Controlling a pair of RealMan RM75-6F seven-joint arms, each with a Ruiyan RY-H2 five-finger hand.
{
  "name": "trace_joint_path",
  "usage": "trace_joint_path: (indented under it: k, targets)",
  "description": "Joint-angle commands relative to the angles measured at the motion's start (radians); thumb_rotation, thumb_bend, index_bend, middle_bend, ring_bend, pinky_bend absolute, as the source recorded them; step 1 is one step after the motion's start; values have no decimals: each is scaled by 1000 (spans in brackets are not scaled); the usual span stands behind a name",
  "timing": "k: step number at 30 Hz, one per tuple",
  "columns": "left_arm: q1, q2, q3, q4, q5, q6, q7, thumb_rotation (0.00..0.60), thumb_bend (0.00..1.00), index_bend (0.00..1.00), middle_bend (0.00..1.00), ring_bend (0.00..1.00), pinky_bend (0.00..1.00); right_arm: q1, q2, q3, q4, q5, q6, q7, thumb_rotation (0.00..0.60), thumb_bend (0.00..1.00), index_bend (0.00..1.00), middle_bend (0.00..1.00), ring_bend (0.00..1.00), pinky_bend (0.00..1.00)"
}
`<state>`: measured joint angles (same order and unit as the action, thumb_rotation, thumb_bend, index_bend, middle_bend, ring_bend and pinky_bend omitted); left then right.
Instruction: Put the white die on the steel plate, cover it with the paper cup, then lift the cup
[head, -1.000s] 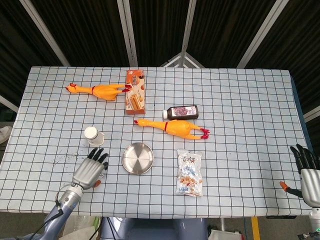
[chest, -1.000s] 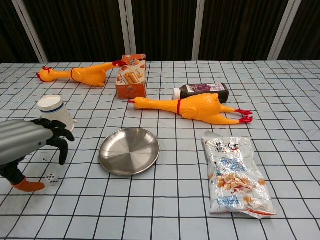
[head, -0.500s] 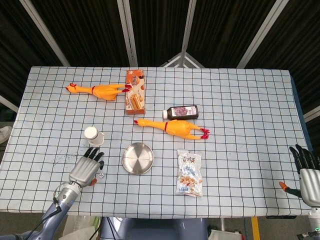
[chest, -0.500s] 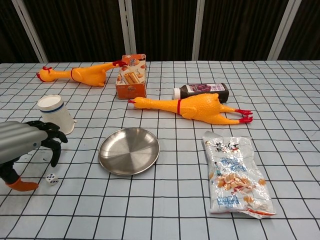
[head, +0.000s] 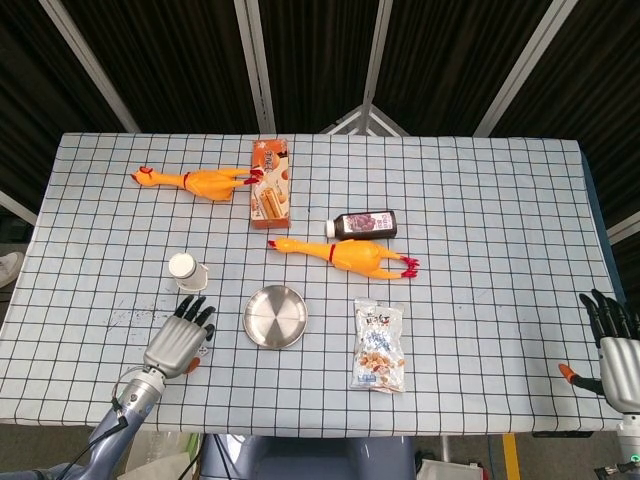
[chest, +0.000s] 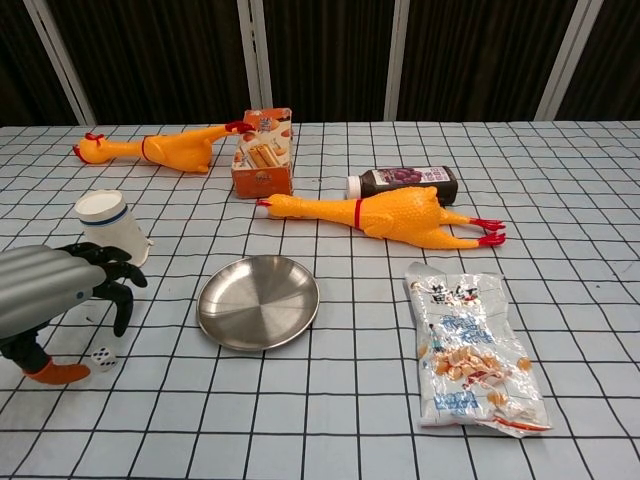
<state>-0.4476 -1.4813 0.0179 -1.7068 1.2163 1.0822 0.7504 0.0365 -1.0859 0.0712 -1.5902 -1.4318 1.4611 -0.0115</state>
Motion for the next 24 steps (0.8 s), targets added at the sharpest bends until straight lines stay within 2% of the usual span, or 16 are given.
trace_joint_path:
  k: [1,24]
  targets:
    - [-2,0,1,4,-8,0,1,600,405,444,128,0,0,0,1,0,-2,-1,0,-1,600,124,63,46,53,0]
    - [-23,-28,7,50,-30,-14,-28,600,401,460,131,0,0,2,3,0,-5,12,-13,-8,600,124,63,46,53,0]
